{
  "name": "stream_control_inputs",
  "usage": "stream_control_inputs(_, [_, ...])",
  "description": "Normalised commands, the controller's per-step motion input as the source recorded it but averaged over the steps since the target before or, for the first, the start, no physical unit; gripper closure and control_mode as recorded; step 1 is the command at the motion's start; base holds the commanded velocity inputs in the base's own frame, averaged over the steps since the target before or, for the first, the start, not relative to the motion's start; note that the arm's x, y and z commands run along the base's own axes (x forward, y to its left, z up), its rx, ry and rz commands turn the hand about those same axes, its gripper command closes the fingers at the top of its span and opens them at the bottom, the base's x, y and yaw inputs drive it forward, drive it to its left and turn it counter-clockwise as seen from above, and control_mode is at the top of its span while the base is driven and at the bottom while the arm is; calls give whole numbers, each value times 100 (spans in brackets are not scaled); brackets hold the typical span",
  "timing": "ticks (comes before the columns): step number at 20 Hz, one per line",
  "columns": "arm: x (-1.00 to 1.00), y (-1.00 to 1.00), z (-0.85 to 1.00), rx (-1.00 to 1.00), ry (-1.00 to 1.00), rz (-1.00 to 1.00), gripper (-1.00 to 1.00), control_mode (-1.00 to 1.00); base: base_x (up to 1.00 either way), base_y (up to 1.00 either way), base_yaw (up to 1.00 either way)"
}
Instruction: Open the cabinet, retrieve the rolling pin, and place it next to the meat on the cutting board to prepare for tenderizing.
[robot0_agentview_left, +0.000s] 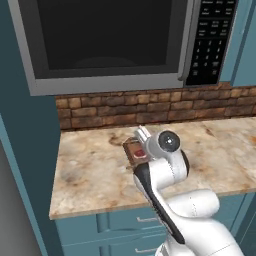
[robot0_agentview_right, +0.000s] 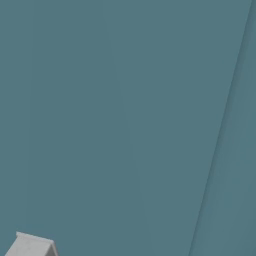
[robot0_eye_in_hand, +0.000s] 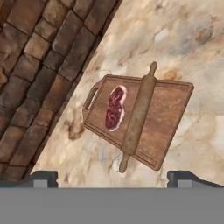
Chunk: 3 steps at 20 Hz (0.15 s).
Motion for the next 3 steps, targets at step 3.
stream_control_inputs(3, [-39, 5, 67, 0, -5, 0, -100, -100, 0, 0, 0])
